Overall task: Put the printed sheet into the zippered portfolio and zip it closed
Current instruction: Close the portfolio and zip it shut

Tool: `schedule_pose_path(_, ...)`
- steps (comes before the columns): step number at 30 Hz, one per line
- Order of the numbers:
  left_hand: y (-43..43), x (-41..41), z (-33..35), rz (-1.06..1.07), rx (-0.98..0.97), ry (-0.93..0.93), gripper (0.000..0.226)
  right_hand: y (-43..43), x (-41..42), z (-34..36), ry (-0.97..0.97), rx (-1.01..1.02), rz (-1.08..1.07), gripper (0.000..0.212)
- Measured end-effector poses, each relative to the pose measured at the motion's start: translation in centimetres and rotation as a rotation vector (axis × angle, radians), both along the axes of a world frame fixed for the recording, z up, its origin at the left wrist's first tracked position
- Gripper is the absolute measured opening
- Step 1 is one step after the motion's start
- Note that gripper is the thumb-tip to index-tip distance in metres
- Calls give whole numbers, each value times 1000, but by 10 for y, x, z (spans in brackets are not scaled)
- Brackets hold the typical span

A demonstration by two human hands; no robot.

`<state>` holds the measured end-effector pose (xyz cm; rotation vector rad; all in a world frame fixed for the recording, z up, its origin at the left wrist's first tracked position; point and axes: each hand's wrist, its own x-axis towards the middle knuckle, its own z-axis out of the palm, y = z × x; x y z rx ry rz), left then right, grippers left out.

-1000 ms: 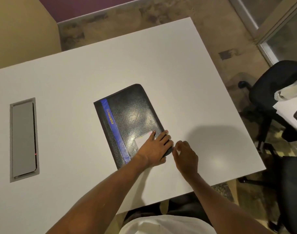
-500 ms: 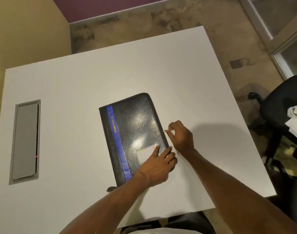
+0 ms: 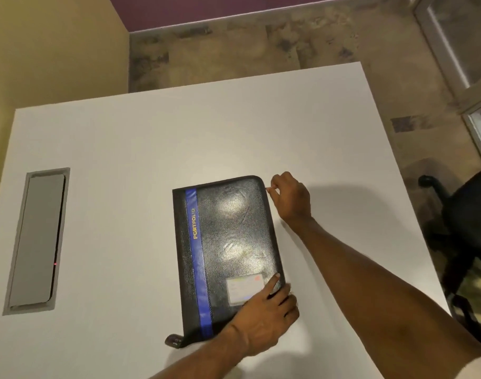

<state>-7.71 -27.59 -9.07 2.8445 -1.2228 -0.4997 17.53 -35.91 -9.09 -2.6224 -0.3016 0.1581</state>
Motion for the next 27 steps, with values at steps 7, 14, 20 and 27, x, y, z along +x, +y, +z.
schedule_pose_path(7,43,79,11,436,-327,-11,56,10,23,-6,136,-18,21,15)
schedule_pose_path(14,124,190,13,1070,-218,27,65,7,21,-10,166,-14,34,21)
schedule_pose_path(20,129,205,6,1106,-175,77,54,4,21,-13,102,-29,67,25)
schedule_pose_path(27,121,205,7,1217,-372,7,29,5,37,-14,119,26,110,13)
